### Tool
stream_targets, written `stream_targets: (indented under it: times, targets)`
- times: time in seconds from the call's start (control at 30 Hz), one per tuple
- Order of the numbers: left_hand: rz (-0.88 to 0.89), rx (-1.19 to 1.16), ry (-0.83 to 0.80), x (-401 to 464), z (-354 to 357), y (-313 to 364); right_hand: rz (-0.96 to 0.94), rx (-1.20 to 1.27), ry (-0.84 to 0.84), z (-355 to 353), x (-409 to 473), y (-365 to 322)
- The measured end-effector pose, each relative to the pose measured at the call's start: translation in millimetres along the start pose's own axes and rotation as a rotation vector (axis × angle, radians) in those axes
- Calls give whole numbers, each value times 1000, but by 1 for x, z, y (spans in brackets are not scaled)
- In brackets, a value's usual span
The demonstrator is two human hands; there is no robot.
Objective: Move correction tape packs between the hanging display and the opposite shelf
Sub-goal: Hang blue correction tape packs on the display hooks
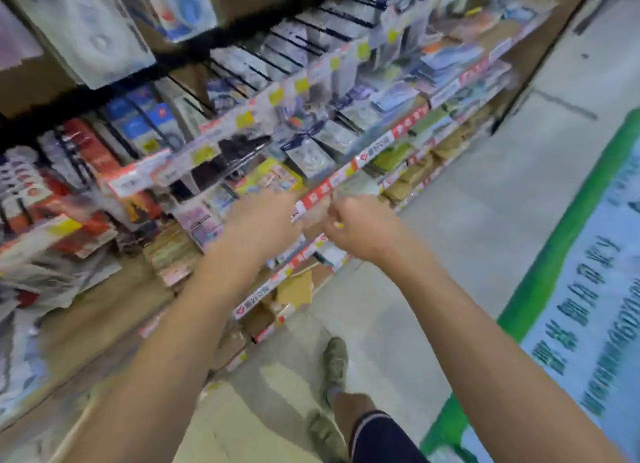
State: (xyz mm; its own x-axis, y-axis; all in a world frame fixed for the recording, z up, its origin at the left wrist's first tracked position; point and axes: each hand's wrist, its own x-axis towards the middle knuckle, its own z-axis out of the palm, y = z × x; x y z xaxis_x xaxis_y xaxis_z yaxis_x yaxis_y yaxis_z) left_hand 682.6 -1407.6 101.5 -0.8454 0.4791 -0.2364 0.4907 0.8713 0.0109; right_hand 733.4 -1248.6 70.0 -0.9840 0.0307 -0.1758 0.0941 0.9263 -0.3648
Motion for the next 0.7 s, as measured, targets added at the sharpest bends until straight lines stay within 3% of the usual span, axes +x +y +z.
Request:
stream_targets:
  times: [0.17,0.33,0.53,0.7]
  targets:
    - [300,46,-177,44,1,103,227,96,-112,-10,-57,95]
    - [495,83,-143,94,-27,205,440,143,-71,-26,-94,189]
    - [601,20,-44,165,-50,320,592,197,24,-57,-110,299]
    - [634,-60,-61,214,-51,387,633,207,52,-94,-109,377]
